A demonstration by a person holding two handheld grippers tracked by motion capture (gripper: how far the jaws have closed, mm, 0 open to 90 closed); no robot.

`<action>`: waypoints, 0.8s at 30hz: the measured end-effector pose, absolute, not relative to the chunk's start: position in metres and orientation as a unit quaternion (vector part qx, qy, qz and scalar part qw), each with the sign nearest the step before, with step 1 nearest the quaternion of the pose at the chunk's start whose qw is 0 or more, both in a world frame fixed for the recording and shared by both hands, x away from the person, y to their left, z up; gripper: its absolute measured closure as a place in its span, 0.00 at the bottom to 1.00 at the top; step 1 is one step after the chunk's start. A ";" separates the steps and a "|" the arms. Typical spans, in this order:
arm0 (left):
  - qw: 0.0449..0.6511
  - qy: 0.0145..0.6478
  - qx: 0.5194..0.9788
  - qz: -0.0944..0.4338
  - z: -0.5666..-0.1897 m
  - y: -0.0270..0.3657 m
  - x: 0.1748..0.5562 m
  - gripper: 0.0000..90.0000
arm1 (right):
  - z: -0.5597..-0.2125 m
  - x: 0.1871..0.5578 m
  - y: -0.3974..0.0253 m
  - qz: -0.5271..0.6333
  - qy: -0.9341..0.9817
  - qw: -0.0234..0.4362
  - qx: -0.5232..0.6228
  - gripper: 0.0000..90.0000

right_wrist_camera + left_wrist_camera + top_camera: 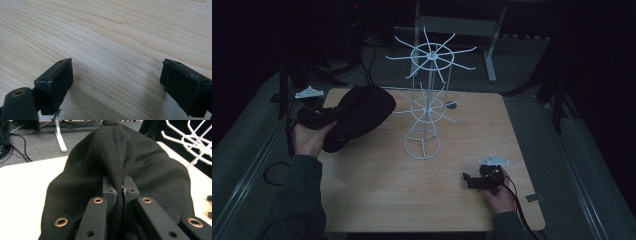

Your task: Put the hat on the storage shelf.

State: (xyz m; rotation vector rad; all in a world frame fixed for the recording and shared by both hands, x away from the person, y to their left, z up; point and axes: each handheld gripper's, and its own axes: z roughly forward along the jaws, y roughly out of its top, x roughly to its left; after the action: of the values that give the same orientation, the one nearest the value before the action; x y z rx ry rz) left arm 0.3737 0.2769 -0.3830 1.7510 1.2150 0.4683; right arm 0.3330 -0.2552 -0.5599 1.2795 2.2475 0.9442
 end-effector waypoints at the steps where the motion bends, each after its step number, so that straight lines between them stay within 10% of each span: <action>1: 0.466 0.493 0.710 0.191 -0.382 0.277 0.373 0.94 | -0.560 0.333 -0.255 0.337 0.801 0.193 0.456 0.12; 24: 0.535 0.486 0.670 0.173 -0.364 0.285 0.366 0.94 | -0.560 0.333 -0.255 0.337 0.801 0.194 0.456 0.12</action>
State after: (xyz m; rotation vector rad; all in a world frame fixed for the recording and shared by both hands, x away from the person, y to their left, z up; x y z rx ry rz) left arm 0.3657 0.2849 -0.3641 1.5952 1.1570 0.4115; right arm 0.3331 -0.2552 -0.5600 1.2784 2.2453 0.9459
